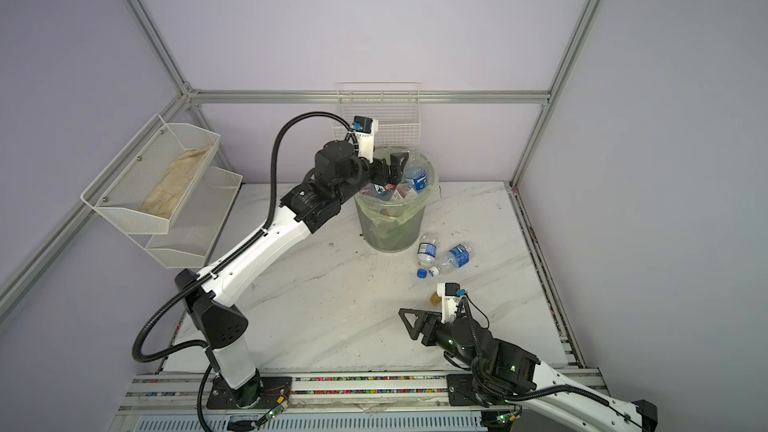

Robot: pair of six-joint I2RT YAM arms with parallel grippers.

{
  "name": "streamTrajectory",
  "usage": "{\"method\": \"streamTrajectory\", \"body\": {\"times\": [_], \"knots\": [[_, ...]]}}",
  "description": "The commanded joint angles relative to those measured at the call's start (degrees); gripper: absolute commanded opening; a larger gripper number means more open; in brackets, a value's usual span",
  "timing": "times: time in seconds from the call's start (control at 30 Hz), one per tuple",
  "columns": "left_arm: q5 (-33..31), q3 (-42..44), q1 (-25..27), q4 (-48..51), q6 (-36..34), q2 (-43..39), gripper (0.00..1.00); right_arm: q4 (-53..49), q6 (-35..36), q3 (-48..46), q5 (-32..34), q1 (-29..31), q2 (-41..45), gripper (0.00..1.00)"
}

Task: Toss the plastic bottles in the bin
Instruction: 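Lift the blue-labelled bottle with the left gripper and carry it over the bin, then open the left gripper to drop the blue-labelled bottle into the bin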

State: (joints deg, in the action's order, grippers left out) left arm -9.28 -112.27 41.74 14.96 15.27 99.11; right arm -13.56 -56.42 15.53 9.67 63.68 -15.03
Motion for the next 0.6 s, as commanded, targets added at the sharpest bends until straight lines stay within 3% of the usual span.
{"method": "streamTrajectory", "body": {"times": [0.0,0.1,0.17,0.47,0.57], "knots": [[-1.36,5.37,0.5,-6.92,-1.38,-8.72,1.0,-1.91,-1.54,0.95,0.96,0.3,0.37,0.78],[-1.21,11.57,0.93,-8.74,-1.23,-14.15,1.0,-2.36,-1.83,1.97,1.72,0.26,-0.58,0.8],[-1.09,15.94,1.24,-9.74,-1.05,-17.57,1.0,-4.22,-3.21,3.0,3.0,0.29,-1.29,0.97],[-4.5,42.27,2.28,-10.4,1.78,-39.57,1.0,-18.89,-5.78,15.18,13.69,0.3,-4.62,0.98],[-6.61,52.16,2.34,-8.97,5.62,-47.72,1.0,-28.1,-11.87,20.4,19.67,0.3,-6.76,0.98]]}}
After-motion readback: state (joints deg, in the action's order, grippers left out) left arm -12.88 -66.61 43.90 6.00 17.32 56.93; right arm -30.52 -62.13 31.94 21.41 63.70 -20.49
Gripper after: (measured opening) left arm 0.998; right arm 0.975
